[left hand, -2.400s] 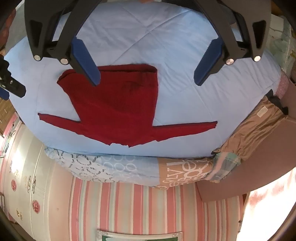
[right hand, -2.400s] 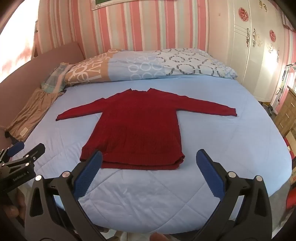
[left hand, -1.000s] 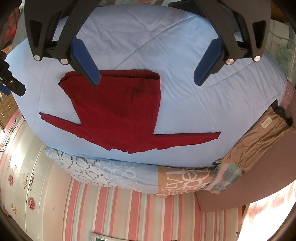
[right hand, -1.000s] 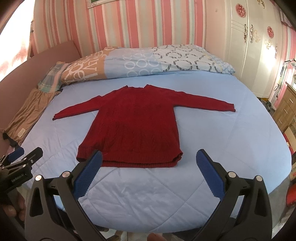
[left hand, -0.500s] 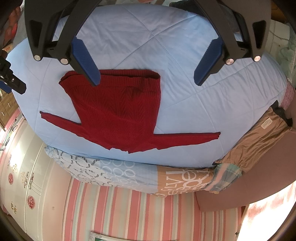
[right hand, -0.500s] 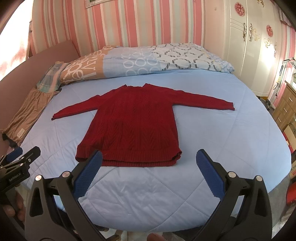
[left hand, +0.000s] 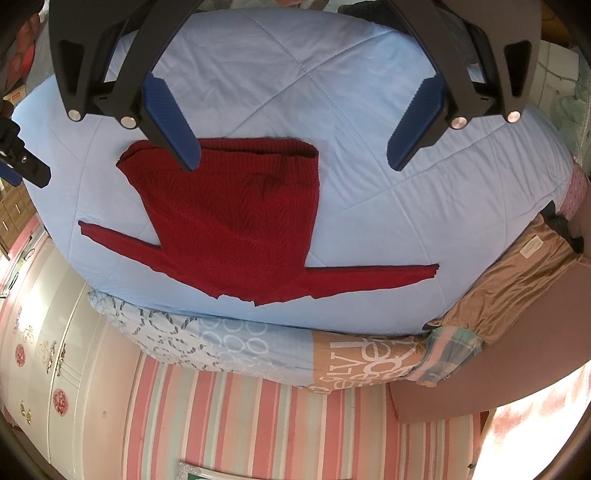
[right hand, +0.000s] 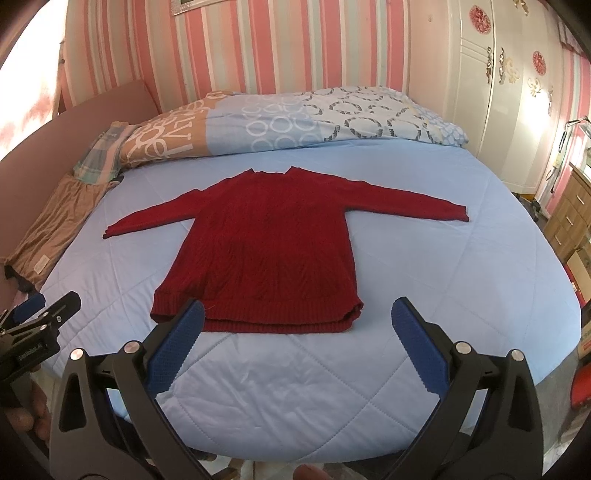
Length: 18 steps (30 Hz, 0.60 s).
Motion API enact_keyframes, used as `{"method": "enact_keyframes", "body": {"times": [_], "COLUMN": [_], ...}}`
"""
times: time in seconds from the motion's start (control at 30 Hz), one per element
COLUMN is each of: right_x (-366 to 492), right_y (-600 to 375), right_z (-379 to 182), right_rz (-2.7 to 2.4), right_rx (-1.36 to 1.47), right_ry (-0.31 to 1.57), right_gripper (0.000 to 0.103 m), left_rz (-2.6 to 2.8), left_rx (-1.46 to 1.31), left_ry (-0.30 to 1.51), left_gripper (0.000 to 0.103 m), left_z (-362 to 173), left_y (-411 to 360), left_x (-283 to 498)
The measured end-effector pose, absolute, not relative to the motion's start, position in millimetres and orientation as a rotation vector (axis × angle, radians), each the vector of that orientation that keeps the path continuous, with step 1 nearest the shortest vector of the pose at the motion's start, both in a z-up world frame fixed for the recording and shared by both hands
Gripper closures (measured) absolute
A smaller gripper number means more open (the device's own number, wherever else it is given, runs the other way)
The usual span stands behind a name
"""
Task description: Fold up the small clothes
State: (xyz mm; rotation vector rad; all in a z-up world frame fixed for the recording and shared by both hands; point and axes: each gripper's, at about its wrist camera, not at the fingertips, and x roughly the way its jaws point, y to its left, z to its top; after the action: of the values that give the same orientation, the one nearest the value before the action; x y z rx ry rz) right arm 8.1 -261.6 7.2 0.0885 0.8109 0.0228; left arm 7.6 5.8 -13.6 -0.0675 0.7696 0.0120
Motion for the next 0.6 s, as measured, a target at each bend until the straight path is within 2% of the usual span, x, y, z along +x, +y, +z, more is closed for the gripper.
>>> {"method": "enact_keyframes", "body": {"times": [0.6], "right_x": [9.4], "right_y": [-261.7], "right_z": [7.8], "right_rz": [0.024], "right_rx": [0.088], "right_ry": [0.811], "right_gripper": [0.003], "left_rz": [0.017], "left_rx": [-0.061], "left_ry": [0.766], "left_gripper": [0.002], "left_z": [-10.2], "left_y": [8.8], "left_x": [8.8]}}
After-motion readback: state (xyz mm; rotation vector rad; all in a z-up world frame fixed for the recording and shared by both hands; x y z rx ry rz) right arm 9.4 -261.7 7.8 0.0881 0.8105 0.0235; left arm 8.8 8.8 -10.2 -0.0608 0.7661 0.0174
